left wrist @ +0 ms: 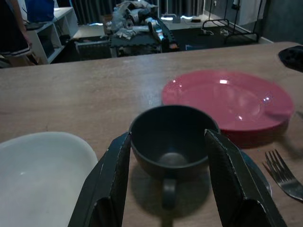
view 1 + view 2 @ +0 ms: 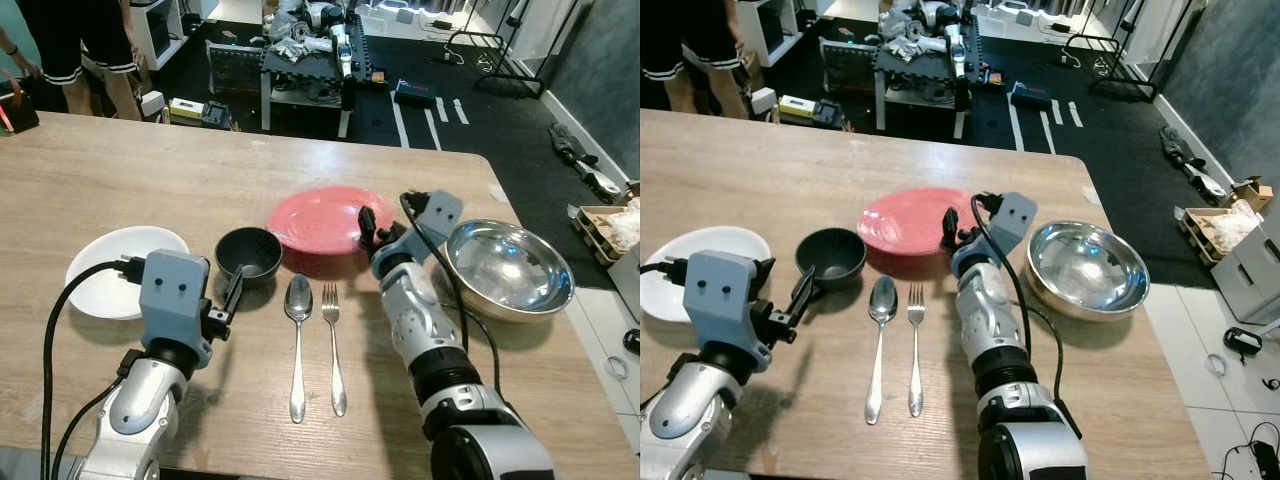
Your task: Setting the table
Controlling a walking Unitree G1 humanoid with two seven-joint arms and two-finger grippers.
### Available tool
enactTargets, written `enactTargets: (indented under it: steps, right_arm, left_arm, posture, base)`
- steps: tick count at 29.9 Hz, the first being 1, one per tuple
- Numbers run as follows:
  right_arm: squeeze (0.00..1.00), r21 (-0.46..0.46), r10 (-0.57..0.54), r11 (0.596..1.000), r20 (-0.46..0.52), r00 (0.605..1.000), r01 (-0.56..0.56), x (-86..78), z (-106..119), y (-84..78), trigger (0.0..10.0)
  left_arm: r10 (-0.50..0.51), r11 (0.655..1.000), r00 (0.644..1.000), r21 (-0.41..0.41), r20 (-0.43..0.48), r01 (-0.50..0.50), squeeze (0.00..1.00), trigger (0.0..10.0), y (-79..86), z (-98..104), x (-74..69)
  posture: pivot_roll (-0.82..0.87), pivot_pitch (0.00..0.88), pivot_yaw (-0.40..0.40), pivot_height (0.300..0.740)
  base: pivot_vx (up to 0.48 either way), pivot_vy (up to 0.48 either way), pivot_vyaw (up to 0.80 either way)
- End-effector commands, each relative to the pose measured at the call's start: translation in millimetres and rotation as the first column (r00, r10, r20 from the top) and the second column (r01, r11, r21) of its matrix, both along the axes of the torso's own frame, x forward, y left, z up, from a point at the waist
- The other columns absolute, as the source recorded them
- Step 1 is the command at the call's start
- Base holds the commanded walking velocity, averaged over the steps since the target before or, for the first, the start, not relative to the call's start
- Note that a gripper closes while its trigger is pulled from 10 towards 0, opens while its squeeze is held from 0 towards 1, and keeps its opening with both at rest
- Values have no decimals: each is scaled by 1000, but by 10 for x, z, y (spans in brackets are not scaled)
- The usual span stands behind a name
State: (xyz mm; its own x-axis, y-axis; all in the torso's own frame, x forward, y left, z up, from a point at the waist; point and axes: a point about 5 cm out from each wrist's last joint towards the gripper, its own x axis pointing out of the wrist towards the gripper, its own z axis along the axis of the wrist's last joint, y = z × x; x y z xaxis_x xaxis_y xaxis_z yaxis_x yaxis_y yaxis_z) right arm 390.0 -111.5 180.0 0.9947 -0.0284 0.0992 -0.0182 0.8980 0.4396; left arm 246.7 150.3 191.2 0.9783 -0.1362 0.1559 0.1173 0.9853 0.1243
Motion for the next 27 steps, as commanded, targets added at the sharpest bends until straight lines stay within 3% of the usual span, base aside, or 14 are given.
enactTargets:
  steps: [1,2,8,11,15,17,18,21,27]
  right_arm:
    - [376,-37,-32,999,35,999,33,-9,34,-56,10000]
    - [0,-55,-51,997,56,997,54,-9,69,-106,10000]
    - [0,-105,-84,990,142,986,99,-8,209,-263,10000]
    - [0,-125,-38,990,220,975,67,-74,322,-332,10000]
    - [0,-89,41,996,307,951,-15,-356,432,-447,10000]
    - [0,-71,42,997,320,947,-21,-451,448,-499,10000]
    - [0,-28,31,999,335,942,-23,-607,462,-588,10000]
    - [0,6,13,1000,355,935,-16,-798,473,-666,10000]
    - [0,-21,12,1000,313,950,-6,-1069,257,-656,10000]
  left_arm:
    - [-12,1000,1000,1,-17,12,0,10000,-33,-23,5]
    - [-15,1000,1000,-1,-16,15,0,10000,-37,-21,18]
    - [-31,1000,999,-2,-16,31,0,10000,-57,-20,57]
    - [-46,999,999,1,-6,46,0,10000,-84,1,96]
    - [-67,998,998,6,20,67,0,10000,-102,63,161]
    - [-74,997,997,7,24,74,0,10000,-103,77,177]
    - [-89,996,996,8,29,88,0,10000,-108,91,203]
    - [-113,994,993,11,29,113,0,10000,-126,93,244]
    - [-173,985,985,16,15,173,0,10000,-232,55,312]
  posture:
    - [118,66,1,740]
    - [113,62,5,740]
    - [93,37,20,740]
    - [84,20,25,740]
    - [61,0,35,740]
    - [45,0,43,740]
    - [18,0,59,740]
    - [-23,0,86,740]
    - [-69,0,113,740]
  base:
    - [0,0,0]
    - [0,0,0]
    - [0,0,0]
    - [0,0,0]
    - [0,0,0]
    - [0,0,0]
    - [0,0,0]
    - [0,0,0]
    - [0,0,0]
